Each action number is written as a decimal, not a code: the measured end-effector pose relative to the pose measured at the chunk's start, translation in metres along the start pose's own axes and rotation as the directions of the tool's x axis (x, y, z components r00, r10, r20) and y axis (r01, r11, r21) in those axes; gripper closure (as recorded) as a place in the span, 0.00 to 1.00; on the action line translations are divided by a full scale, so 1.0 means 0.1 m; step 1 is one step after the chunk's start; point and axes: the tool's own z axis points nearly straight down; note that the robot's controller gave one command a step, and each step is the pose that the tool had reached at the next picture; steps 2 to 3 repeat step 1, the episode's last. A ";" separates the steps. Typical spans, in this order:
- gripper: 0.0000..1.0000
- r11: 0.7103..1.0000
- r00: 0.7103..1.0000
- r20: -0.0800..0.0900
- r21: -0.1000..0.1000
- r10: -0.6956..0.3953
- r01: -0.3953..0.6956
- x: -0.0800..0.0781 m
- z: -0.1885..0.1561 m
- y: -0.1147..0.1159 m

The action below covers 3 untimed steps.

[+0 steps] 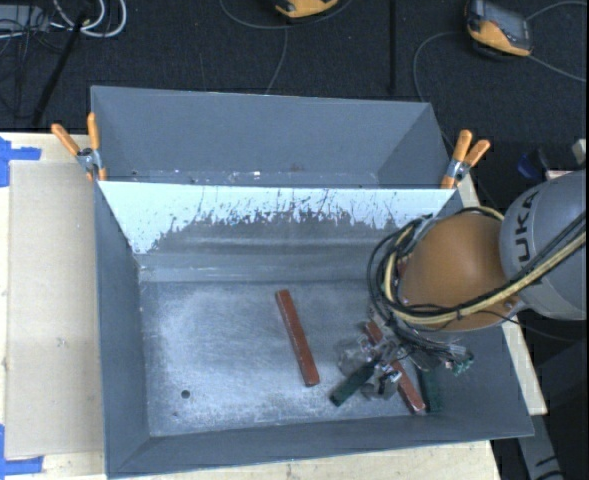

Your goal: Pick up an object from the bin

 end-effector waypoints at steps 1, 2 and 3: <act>1.00 1.000 1.000 0.005 0.005 0.003 -0.003 -0.02 -0.76 -0.01; 1.00 1.000 1.000 0.005 0.005 0.003 -0.003 -0.02 -0.76 -0.01; 1.00 1.000 1.000 0.005 0.005 0.003 -0.003 -0.02 -0.76 -0.01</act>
Offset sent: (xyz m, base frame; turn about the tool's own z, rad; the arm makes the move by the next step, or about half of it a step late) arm 0.0001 0.0000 0.0728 0.0000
